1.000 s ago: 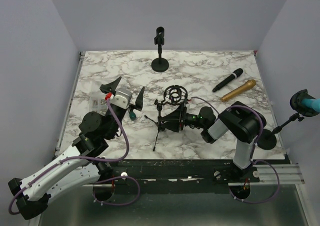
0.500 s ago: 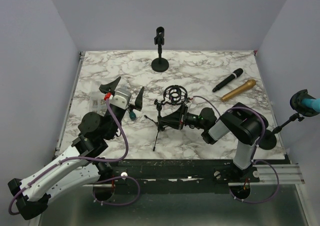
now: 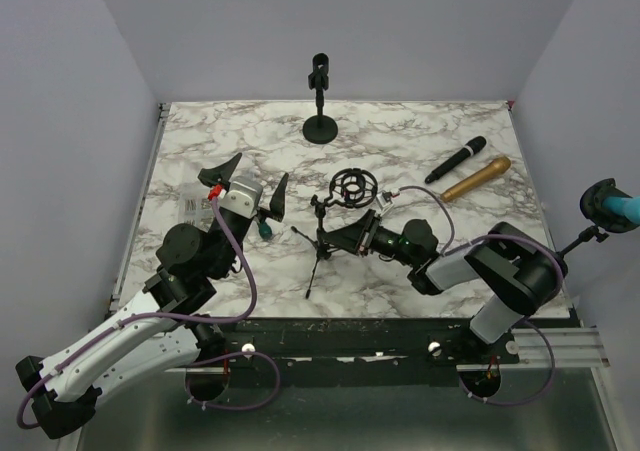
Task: Remove the microphone from the stand
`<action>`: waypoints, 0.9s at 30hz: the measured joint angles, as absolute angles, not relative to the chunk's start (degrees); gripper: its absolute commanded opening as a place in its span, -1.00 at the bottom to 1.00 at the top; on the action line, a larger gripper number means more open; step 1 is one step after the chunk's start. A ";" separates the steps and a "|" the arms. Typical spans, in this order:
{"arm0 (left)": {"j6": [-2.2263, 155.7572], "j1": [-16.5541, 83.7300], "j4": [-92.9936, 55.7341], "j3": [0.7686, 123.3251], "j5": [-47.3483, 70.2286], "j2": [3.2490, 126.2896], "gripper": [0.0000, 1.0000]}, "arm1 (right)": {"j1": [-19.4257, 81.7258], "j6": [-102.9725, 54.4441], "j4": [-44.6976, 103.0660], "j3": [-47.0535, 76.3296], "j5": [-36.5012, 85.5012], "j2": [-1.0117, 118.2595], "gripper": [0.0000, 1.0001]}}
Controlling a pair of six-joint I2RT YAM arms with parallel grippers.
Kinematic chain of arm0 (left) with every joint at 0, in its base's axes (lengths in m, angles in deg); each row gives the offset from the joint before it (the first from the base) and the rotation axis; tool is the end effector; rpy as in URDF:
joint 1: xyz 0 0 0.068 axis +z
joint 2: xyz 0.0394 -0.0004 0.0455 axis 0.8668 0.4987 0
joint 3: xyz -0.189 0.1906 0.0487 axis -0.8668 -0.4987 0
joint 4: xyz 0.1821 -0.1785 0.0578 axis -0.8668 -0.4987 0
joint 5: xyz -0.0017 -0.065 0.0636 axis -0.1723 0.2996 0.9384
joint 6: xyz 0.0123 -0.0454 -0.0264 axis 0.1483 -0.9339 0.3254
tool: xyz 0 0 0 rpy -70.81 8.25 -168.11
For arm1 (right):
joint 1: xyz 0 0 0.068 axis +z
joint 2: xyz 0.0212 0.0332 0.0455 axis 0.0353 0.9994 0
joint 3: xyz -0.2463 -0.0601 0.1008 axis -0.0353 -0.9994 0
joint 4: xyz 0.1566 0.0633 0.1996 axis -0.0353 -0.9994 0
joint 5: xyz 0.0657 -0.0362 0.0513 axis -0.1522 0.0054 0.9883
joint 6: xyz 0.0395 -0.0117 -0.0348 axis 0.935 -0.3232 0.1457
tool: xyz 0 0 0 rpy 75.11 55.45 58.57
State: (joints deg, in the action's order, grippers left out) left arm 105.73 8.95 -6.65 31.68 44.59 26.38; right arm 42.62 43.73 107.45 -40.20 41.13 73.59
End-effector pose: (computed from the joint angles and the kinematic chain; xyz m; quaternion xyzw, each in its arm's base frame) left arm 0.1053 -0.1065 0.3870 0.1748 0.5681 -0.1107 0.7966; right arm 0.1988 0.1899 0.1589 0.0540 0.6913 0.6742 0.2541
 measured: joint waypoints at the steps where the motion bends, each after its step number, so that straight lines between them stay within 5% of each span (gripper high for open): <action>1: 105.73 8.95 -6.65 31.68 44.59 26.40 0.86 | 43.10 41.74 105.63 -40.20 39.75 72.24 -0.99; 27: 105.93 8.95 -6.65 31.70 44.59 26.40 0.86 | 57.07 6.37 88.30 -35.37 9.42 63.04 -0.99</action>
